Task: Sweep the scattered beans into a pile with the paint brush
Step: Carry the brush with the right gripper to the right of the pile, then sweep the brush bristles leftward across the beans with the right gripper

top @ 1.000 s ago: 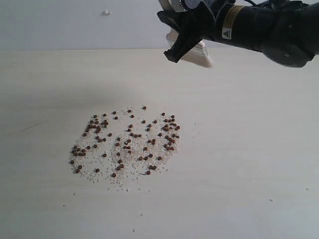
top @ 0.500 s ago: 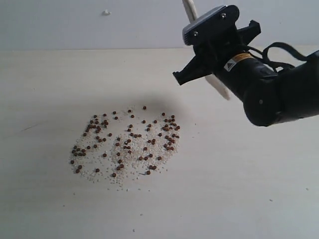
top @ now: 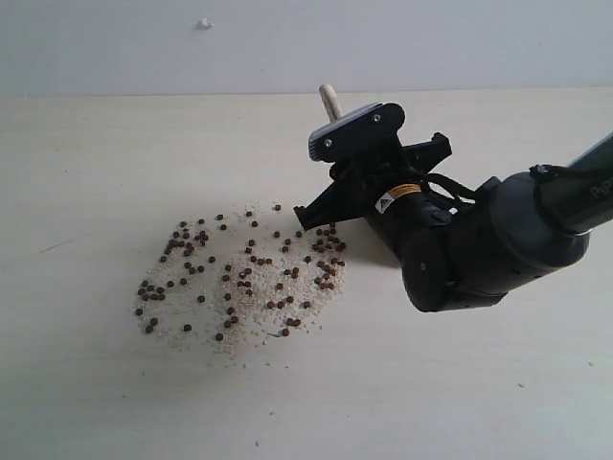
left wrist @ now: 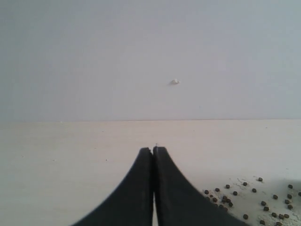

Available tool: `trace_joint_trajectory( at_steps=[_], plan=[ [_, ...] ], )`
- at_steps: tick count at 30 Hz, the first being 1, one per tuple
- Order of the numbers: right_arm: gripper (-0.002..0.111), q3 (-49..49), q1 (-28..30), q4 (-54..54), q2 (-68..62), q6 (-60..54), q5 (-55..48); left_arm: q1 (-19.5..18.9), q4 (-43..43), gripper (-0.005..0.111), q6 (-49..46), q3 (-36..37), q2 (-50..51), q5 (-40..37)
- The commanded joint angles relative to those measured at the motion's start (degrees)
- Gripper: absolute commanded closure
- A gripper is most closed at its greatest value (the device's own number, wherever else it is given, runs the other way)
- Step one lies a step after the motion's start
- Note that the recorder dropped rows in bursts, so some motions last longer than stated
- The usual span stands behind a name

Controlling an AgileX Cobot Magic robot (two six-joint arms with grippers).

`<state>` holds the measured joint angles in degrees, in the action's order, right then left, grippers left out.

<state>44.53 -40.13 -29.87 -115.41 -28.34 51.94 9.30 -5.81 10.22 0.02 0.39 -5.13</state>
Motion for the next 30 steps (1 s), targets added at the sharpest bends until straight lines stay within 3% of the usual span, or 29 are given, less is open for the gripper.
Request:
trace_joint_trajectory(
  at_steps=[1, 7, 15, 20, 30],
  plan=[
    [0.108, -0.1, -0.2, 2.4, -0.1, 7.5, -2.2, -0.2, 0.4, 0.107, 0.4, 0.0, -0.4, 0.6],
    [0.108, 0.0, -1.2, 7.8, -0.5, 19.4, -2.8, -0.2, 0.4, 0.107, 0.4, 0.0, -0.4, 0.6],
    [0.108, 8.2, -7.2, 6.2, -1.2, 19.7, -9.2, -0.2, 0.4, 0.107, 0.4, 0.0, -0.4, 0.6],
    [0.108, 11.9, -11.1, -0.9, -1.9, 11.6, -8.5, -0.2, 0.4, 0.107, 0.4, 0.0, -0.4, 0.6],
    [0.108, 11.9, -11.5, -7.6, 4.9, -8.2, -6.9, -0.2, 0.4, 0.107, 0.4, 0.0, -0.4, 0.6]
  ],
)
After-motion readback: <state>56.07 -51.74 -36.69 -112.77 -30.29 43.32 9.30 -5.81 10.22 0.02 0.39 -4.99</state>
